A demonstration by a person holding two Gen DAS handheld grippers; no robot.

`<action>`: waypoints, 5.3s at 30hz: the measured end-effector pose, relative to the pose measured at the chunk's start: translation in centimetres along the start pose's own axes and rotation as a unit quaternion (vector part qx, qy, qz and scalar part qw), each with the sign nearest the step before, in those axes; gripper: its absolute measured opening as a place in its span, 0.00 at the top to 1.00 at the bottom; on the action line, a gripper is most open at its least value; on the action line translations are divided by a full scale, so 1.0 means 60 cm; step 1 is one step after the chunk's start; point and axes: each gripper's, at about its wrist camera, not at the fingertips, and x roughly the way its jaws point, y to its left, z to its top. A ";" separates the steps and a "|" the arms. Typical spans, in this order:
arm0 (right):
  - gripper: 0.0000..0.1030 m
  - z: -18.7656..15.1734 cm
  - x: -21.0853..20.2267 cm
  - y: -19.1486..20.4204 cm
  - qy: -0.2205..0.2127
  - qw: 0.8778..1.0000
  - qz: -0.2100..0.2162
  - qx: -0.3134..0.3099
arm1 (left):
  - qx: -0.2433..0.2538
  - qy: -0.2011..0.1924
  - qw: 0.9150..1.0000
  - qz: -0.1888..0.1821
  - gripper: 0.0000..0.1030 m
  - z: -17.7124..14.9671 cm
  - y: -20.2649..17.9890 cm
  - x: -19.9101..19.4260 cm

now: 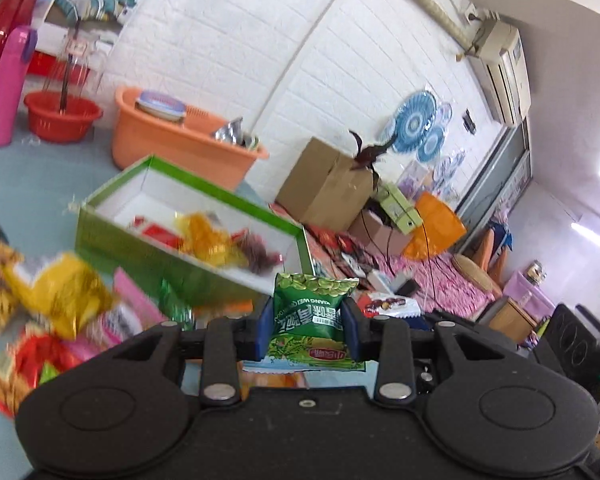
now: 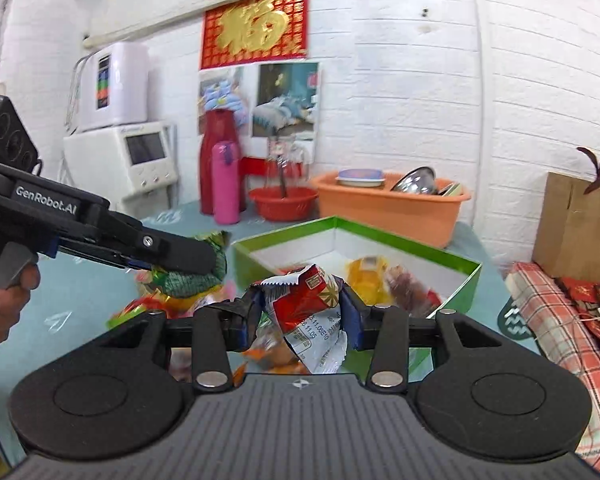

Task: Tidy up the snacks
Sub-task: 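Carry both packets into the green box and open both grippers, then move both grippers back over the snack pile, then grasp the clear candy packet with the right gripper while the left gripper grasps the green-blue packet, then carry both packets into the green box and open both grippers, then grasp the red peanut bag with the left gripper while the right gripper grasps a red chips bag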

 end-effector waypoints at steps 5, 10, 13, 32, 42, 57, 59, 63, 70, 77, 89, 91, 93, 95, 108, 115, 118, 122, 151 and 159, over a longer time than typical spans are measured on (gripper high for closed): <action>0.29 0.017 0.040 -0.031 -0.013 0.999 -0.035 0.014 | -0.014 -0.019 1.000 0.006 0.47 0.044 0.013 0.052; 0.28 0.012 0.082 -0.051 -0.010 0.998 -0.065 0.009 | -0.022 -0.019 0.999 0.020 0.47 0.063 0.040 0.109; 0.28 0.006 0.108 -0.066 -0.002 0.997 -0.075 0.016 | -0.022 -0.008 0.999 0.028 0.47 0.066 0.057 0.141; 0.00 -0.013 0.110 -0.079 0.003 0.994 -0.081 0.072 | -0.031 0.000 0.998 0.053 0.00 0.063 0.087 0.132; 0.00 -0.026 0.026 -0.022 0.025 0.989 -0.001 0.144 | -0.027 -0.031 0.995 0.087 0.00 -0.005 0.047 -0.026; 0.00 -0.071 0.020 0.096 0.046 0.991 0.075 0.098 | -0.110 -0.030 0.980 0.162 0.00 -0.137 0.130 -0.160; 0.00 -0.074 0.027 0.111 0.044 0.991 0.080 0.094 | -0.118 -0.029 0.979 0.161 0.00 -0.146 0.135 -0.169; 0.00 -0.071 0.048 0.131 0.043 0.991 0.093 0.083 | -0.121 -0.033 0.979 0.161 0.00 -0.150 0.139 -0.185; 0.00 -0.067 0.098 0.157 0.073 0.992 0.107 -0.004 | -0.137 -0.036 0.978 0.150 0.00 -0.152 0.152 -0.191; 0.00 -0.079 0.154 0.167 0.108 0.988 0.087 -0.065 | -0.142 -0.020 0.981 0.134 0.00 -0.153 0.159 -0.174; 0.08 -0.112 0.070 0.139 0.135 0.987 0.083 -0.029 | -0.142 -0.006 0.976 0.163 0.05 -0.136 0.161 -0.068; 0.08 -0.116 0.060 0.136 0.136 0.987 0.084 -0.021 | -0.143 -0.009 0.975 0.172 0.05 -0.130 0.160 -0.057; 0.09 -0.117 0.054 0.136 0.132 0.987 0.088 -0.015 | -0.138 -0.006 0.974 0.178 0.09 -0.126 0.157 -0.048; 0.09 -0.117 0.055 0.136 0.128 0.987 0.092 -0.011 | -0.130 0.005 0.975 0.181 0.52 -0.122 0.155 -0.037; 0.14 -0.122 0.077 0.128 0.147 0.984 0.104 0.007 | -0.095 0.026 0.979 0.179 0.55 -0.130 0.143 -0.021; 0.14 -0.100 0.040 0.111 0.107 0.988 0.105 0.025 | -0.082 0.006 0.991 0.110 0.56 -0.109 0.099 -0.063; 0.14 -0.066 0.025 0.096 0.066 0.994 0.090 0.021 | -0.061 -0.014 0.995 0.084 0.56 -0.079 0.073 -0.071; 0.14 -0.024 0.025 0.062 0.021 0.998 0.052 0.026 | -0.043 -0.033 0.997 0.058 0.56 -0.032 0.051 -0.060; 0.00 -0.039 0.181 -0.084 0.025 0.994 -0.091 0.058 | -0.062 -0.005 0.996 0.062 0.00 0.047 0.125 0.198; 0.00 -0.014 0.101 -0.062 -0.015 0.992 -0.084 0.095 | -0.060 -0.021 0.996 0.070 0.00 0.045 0.098 0.099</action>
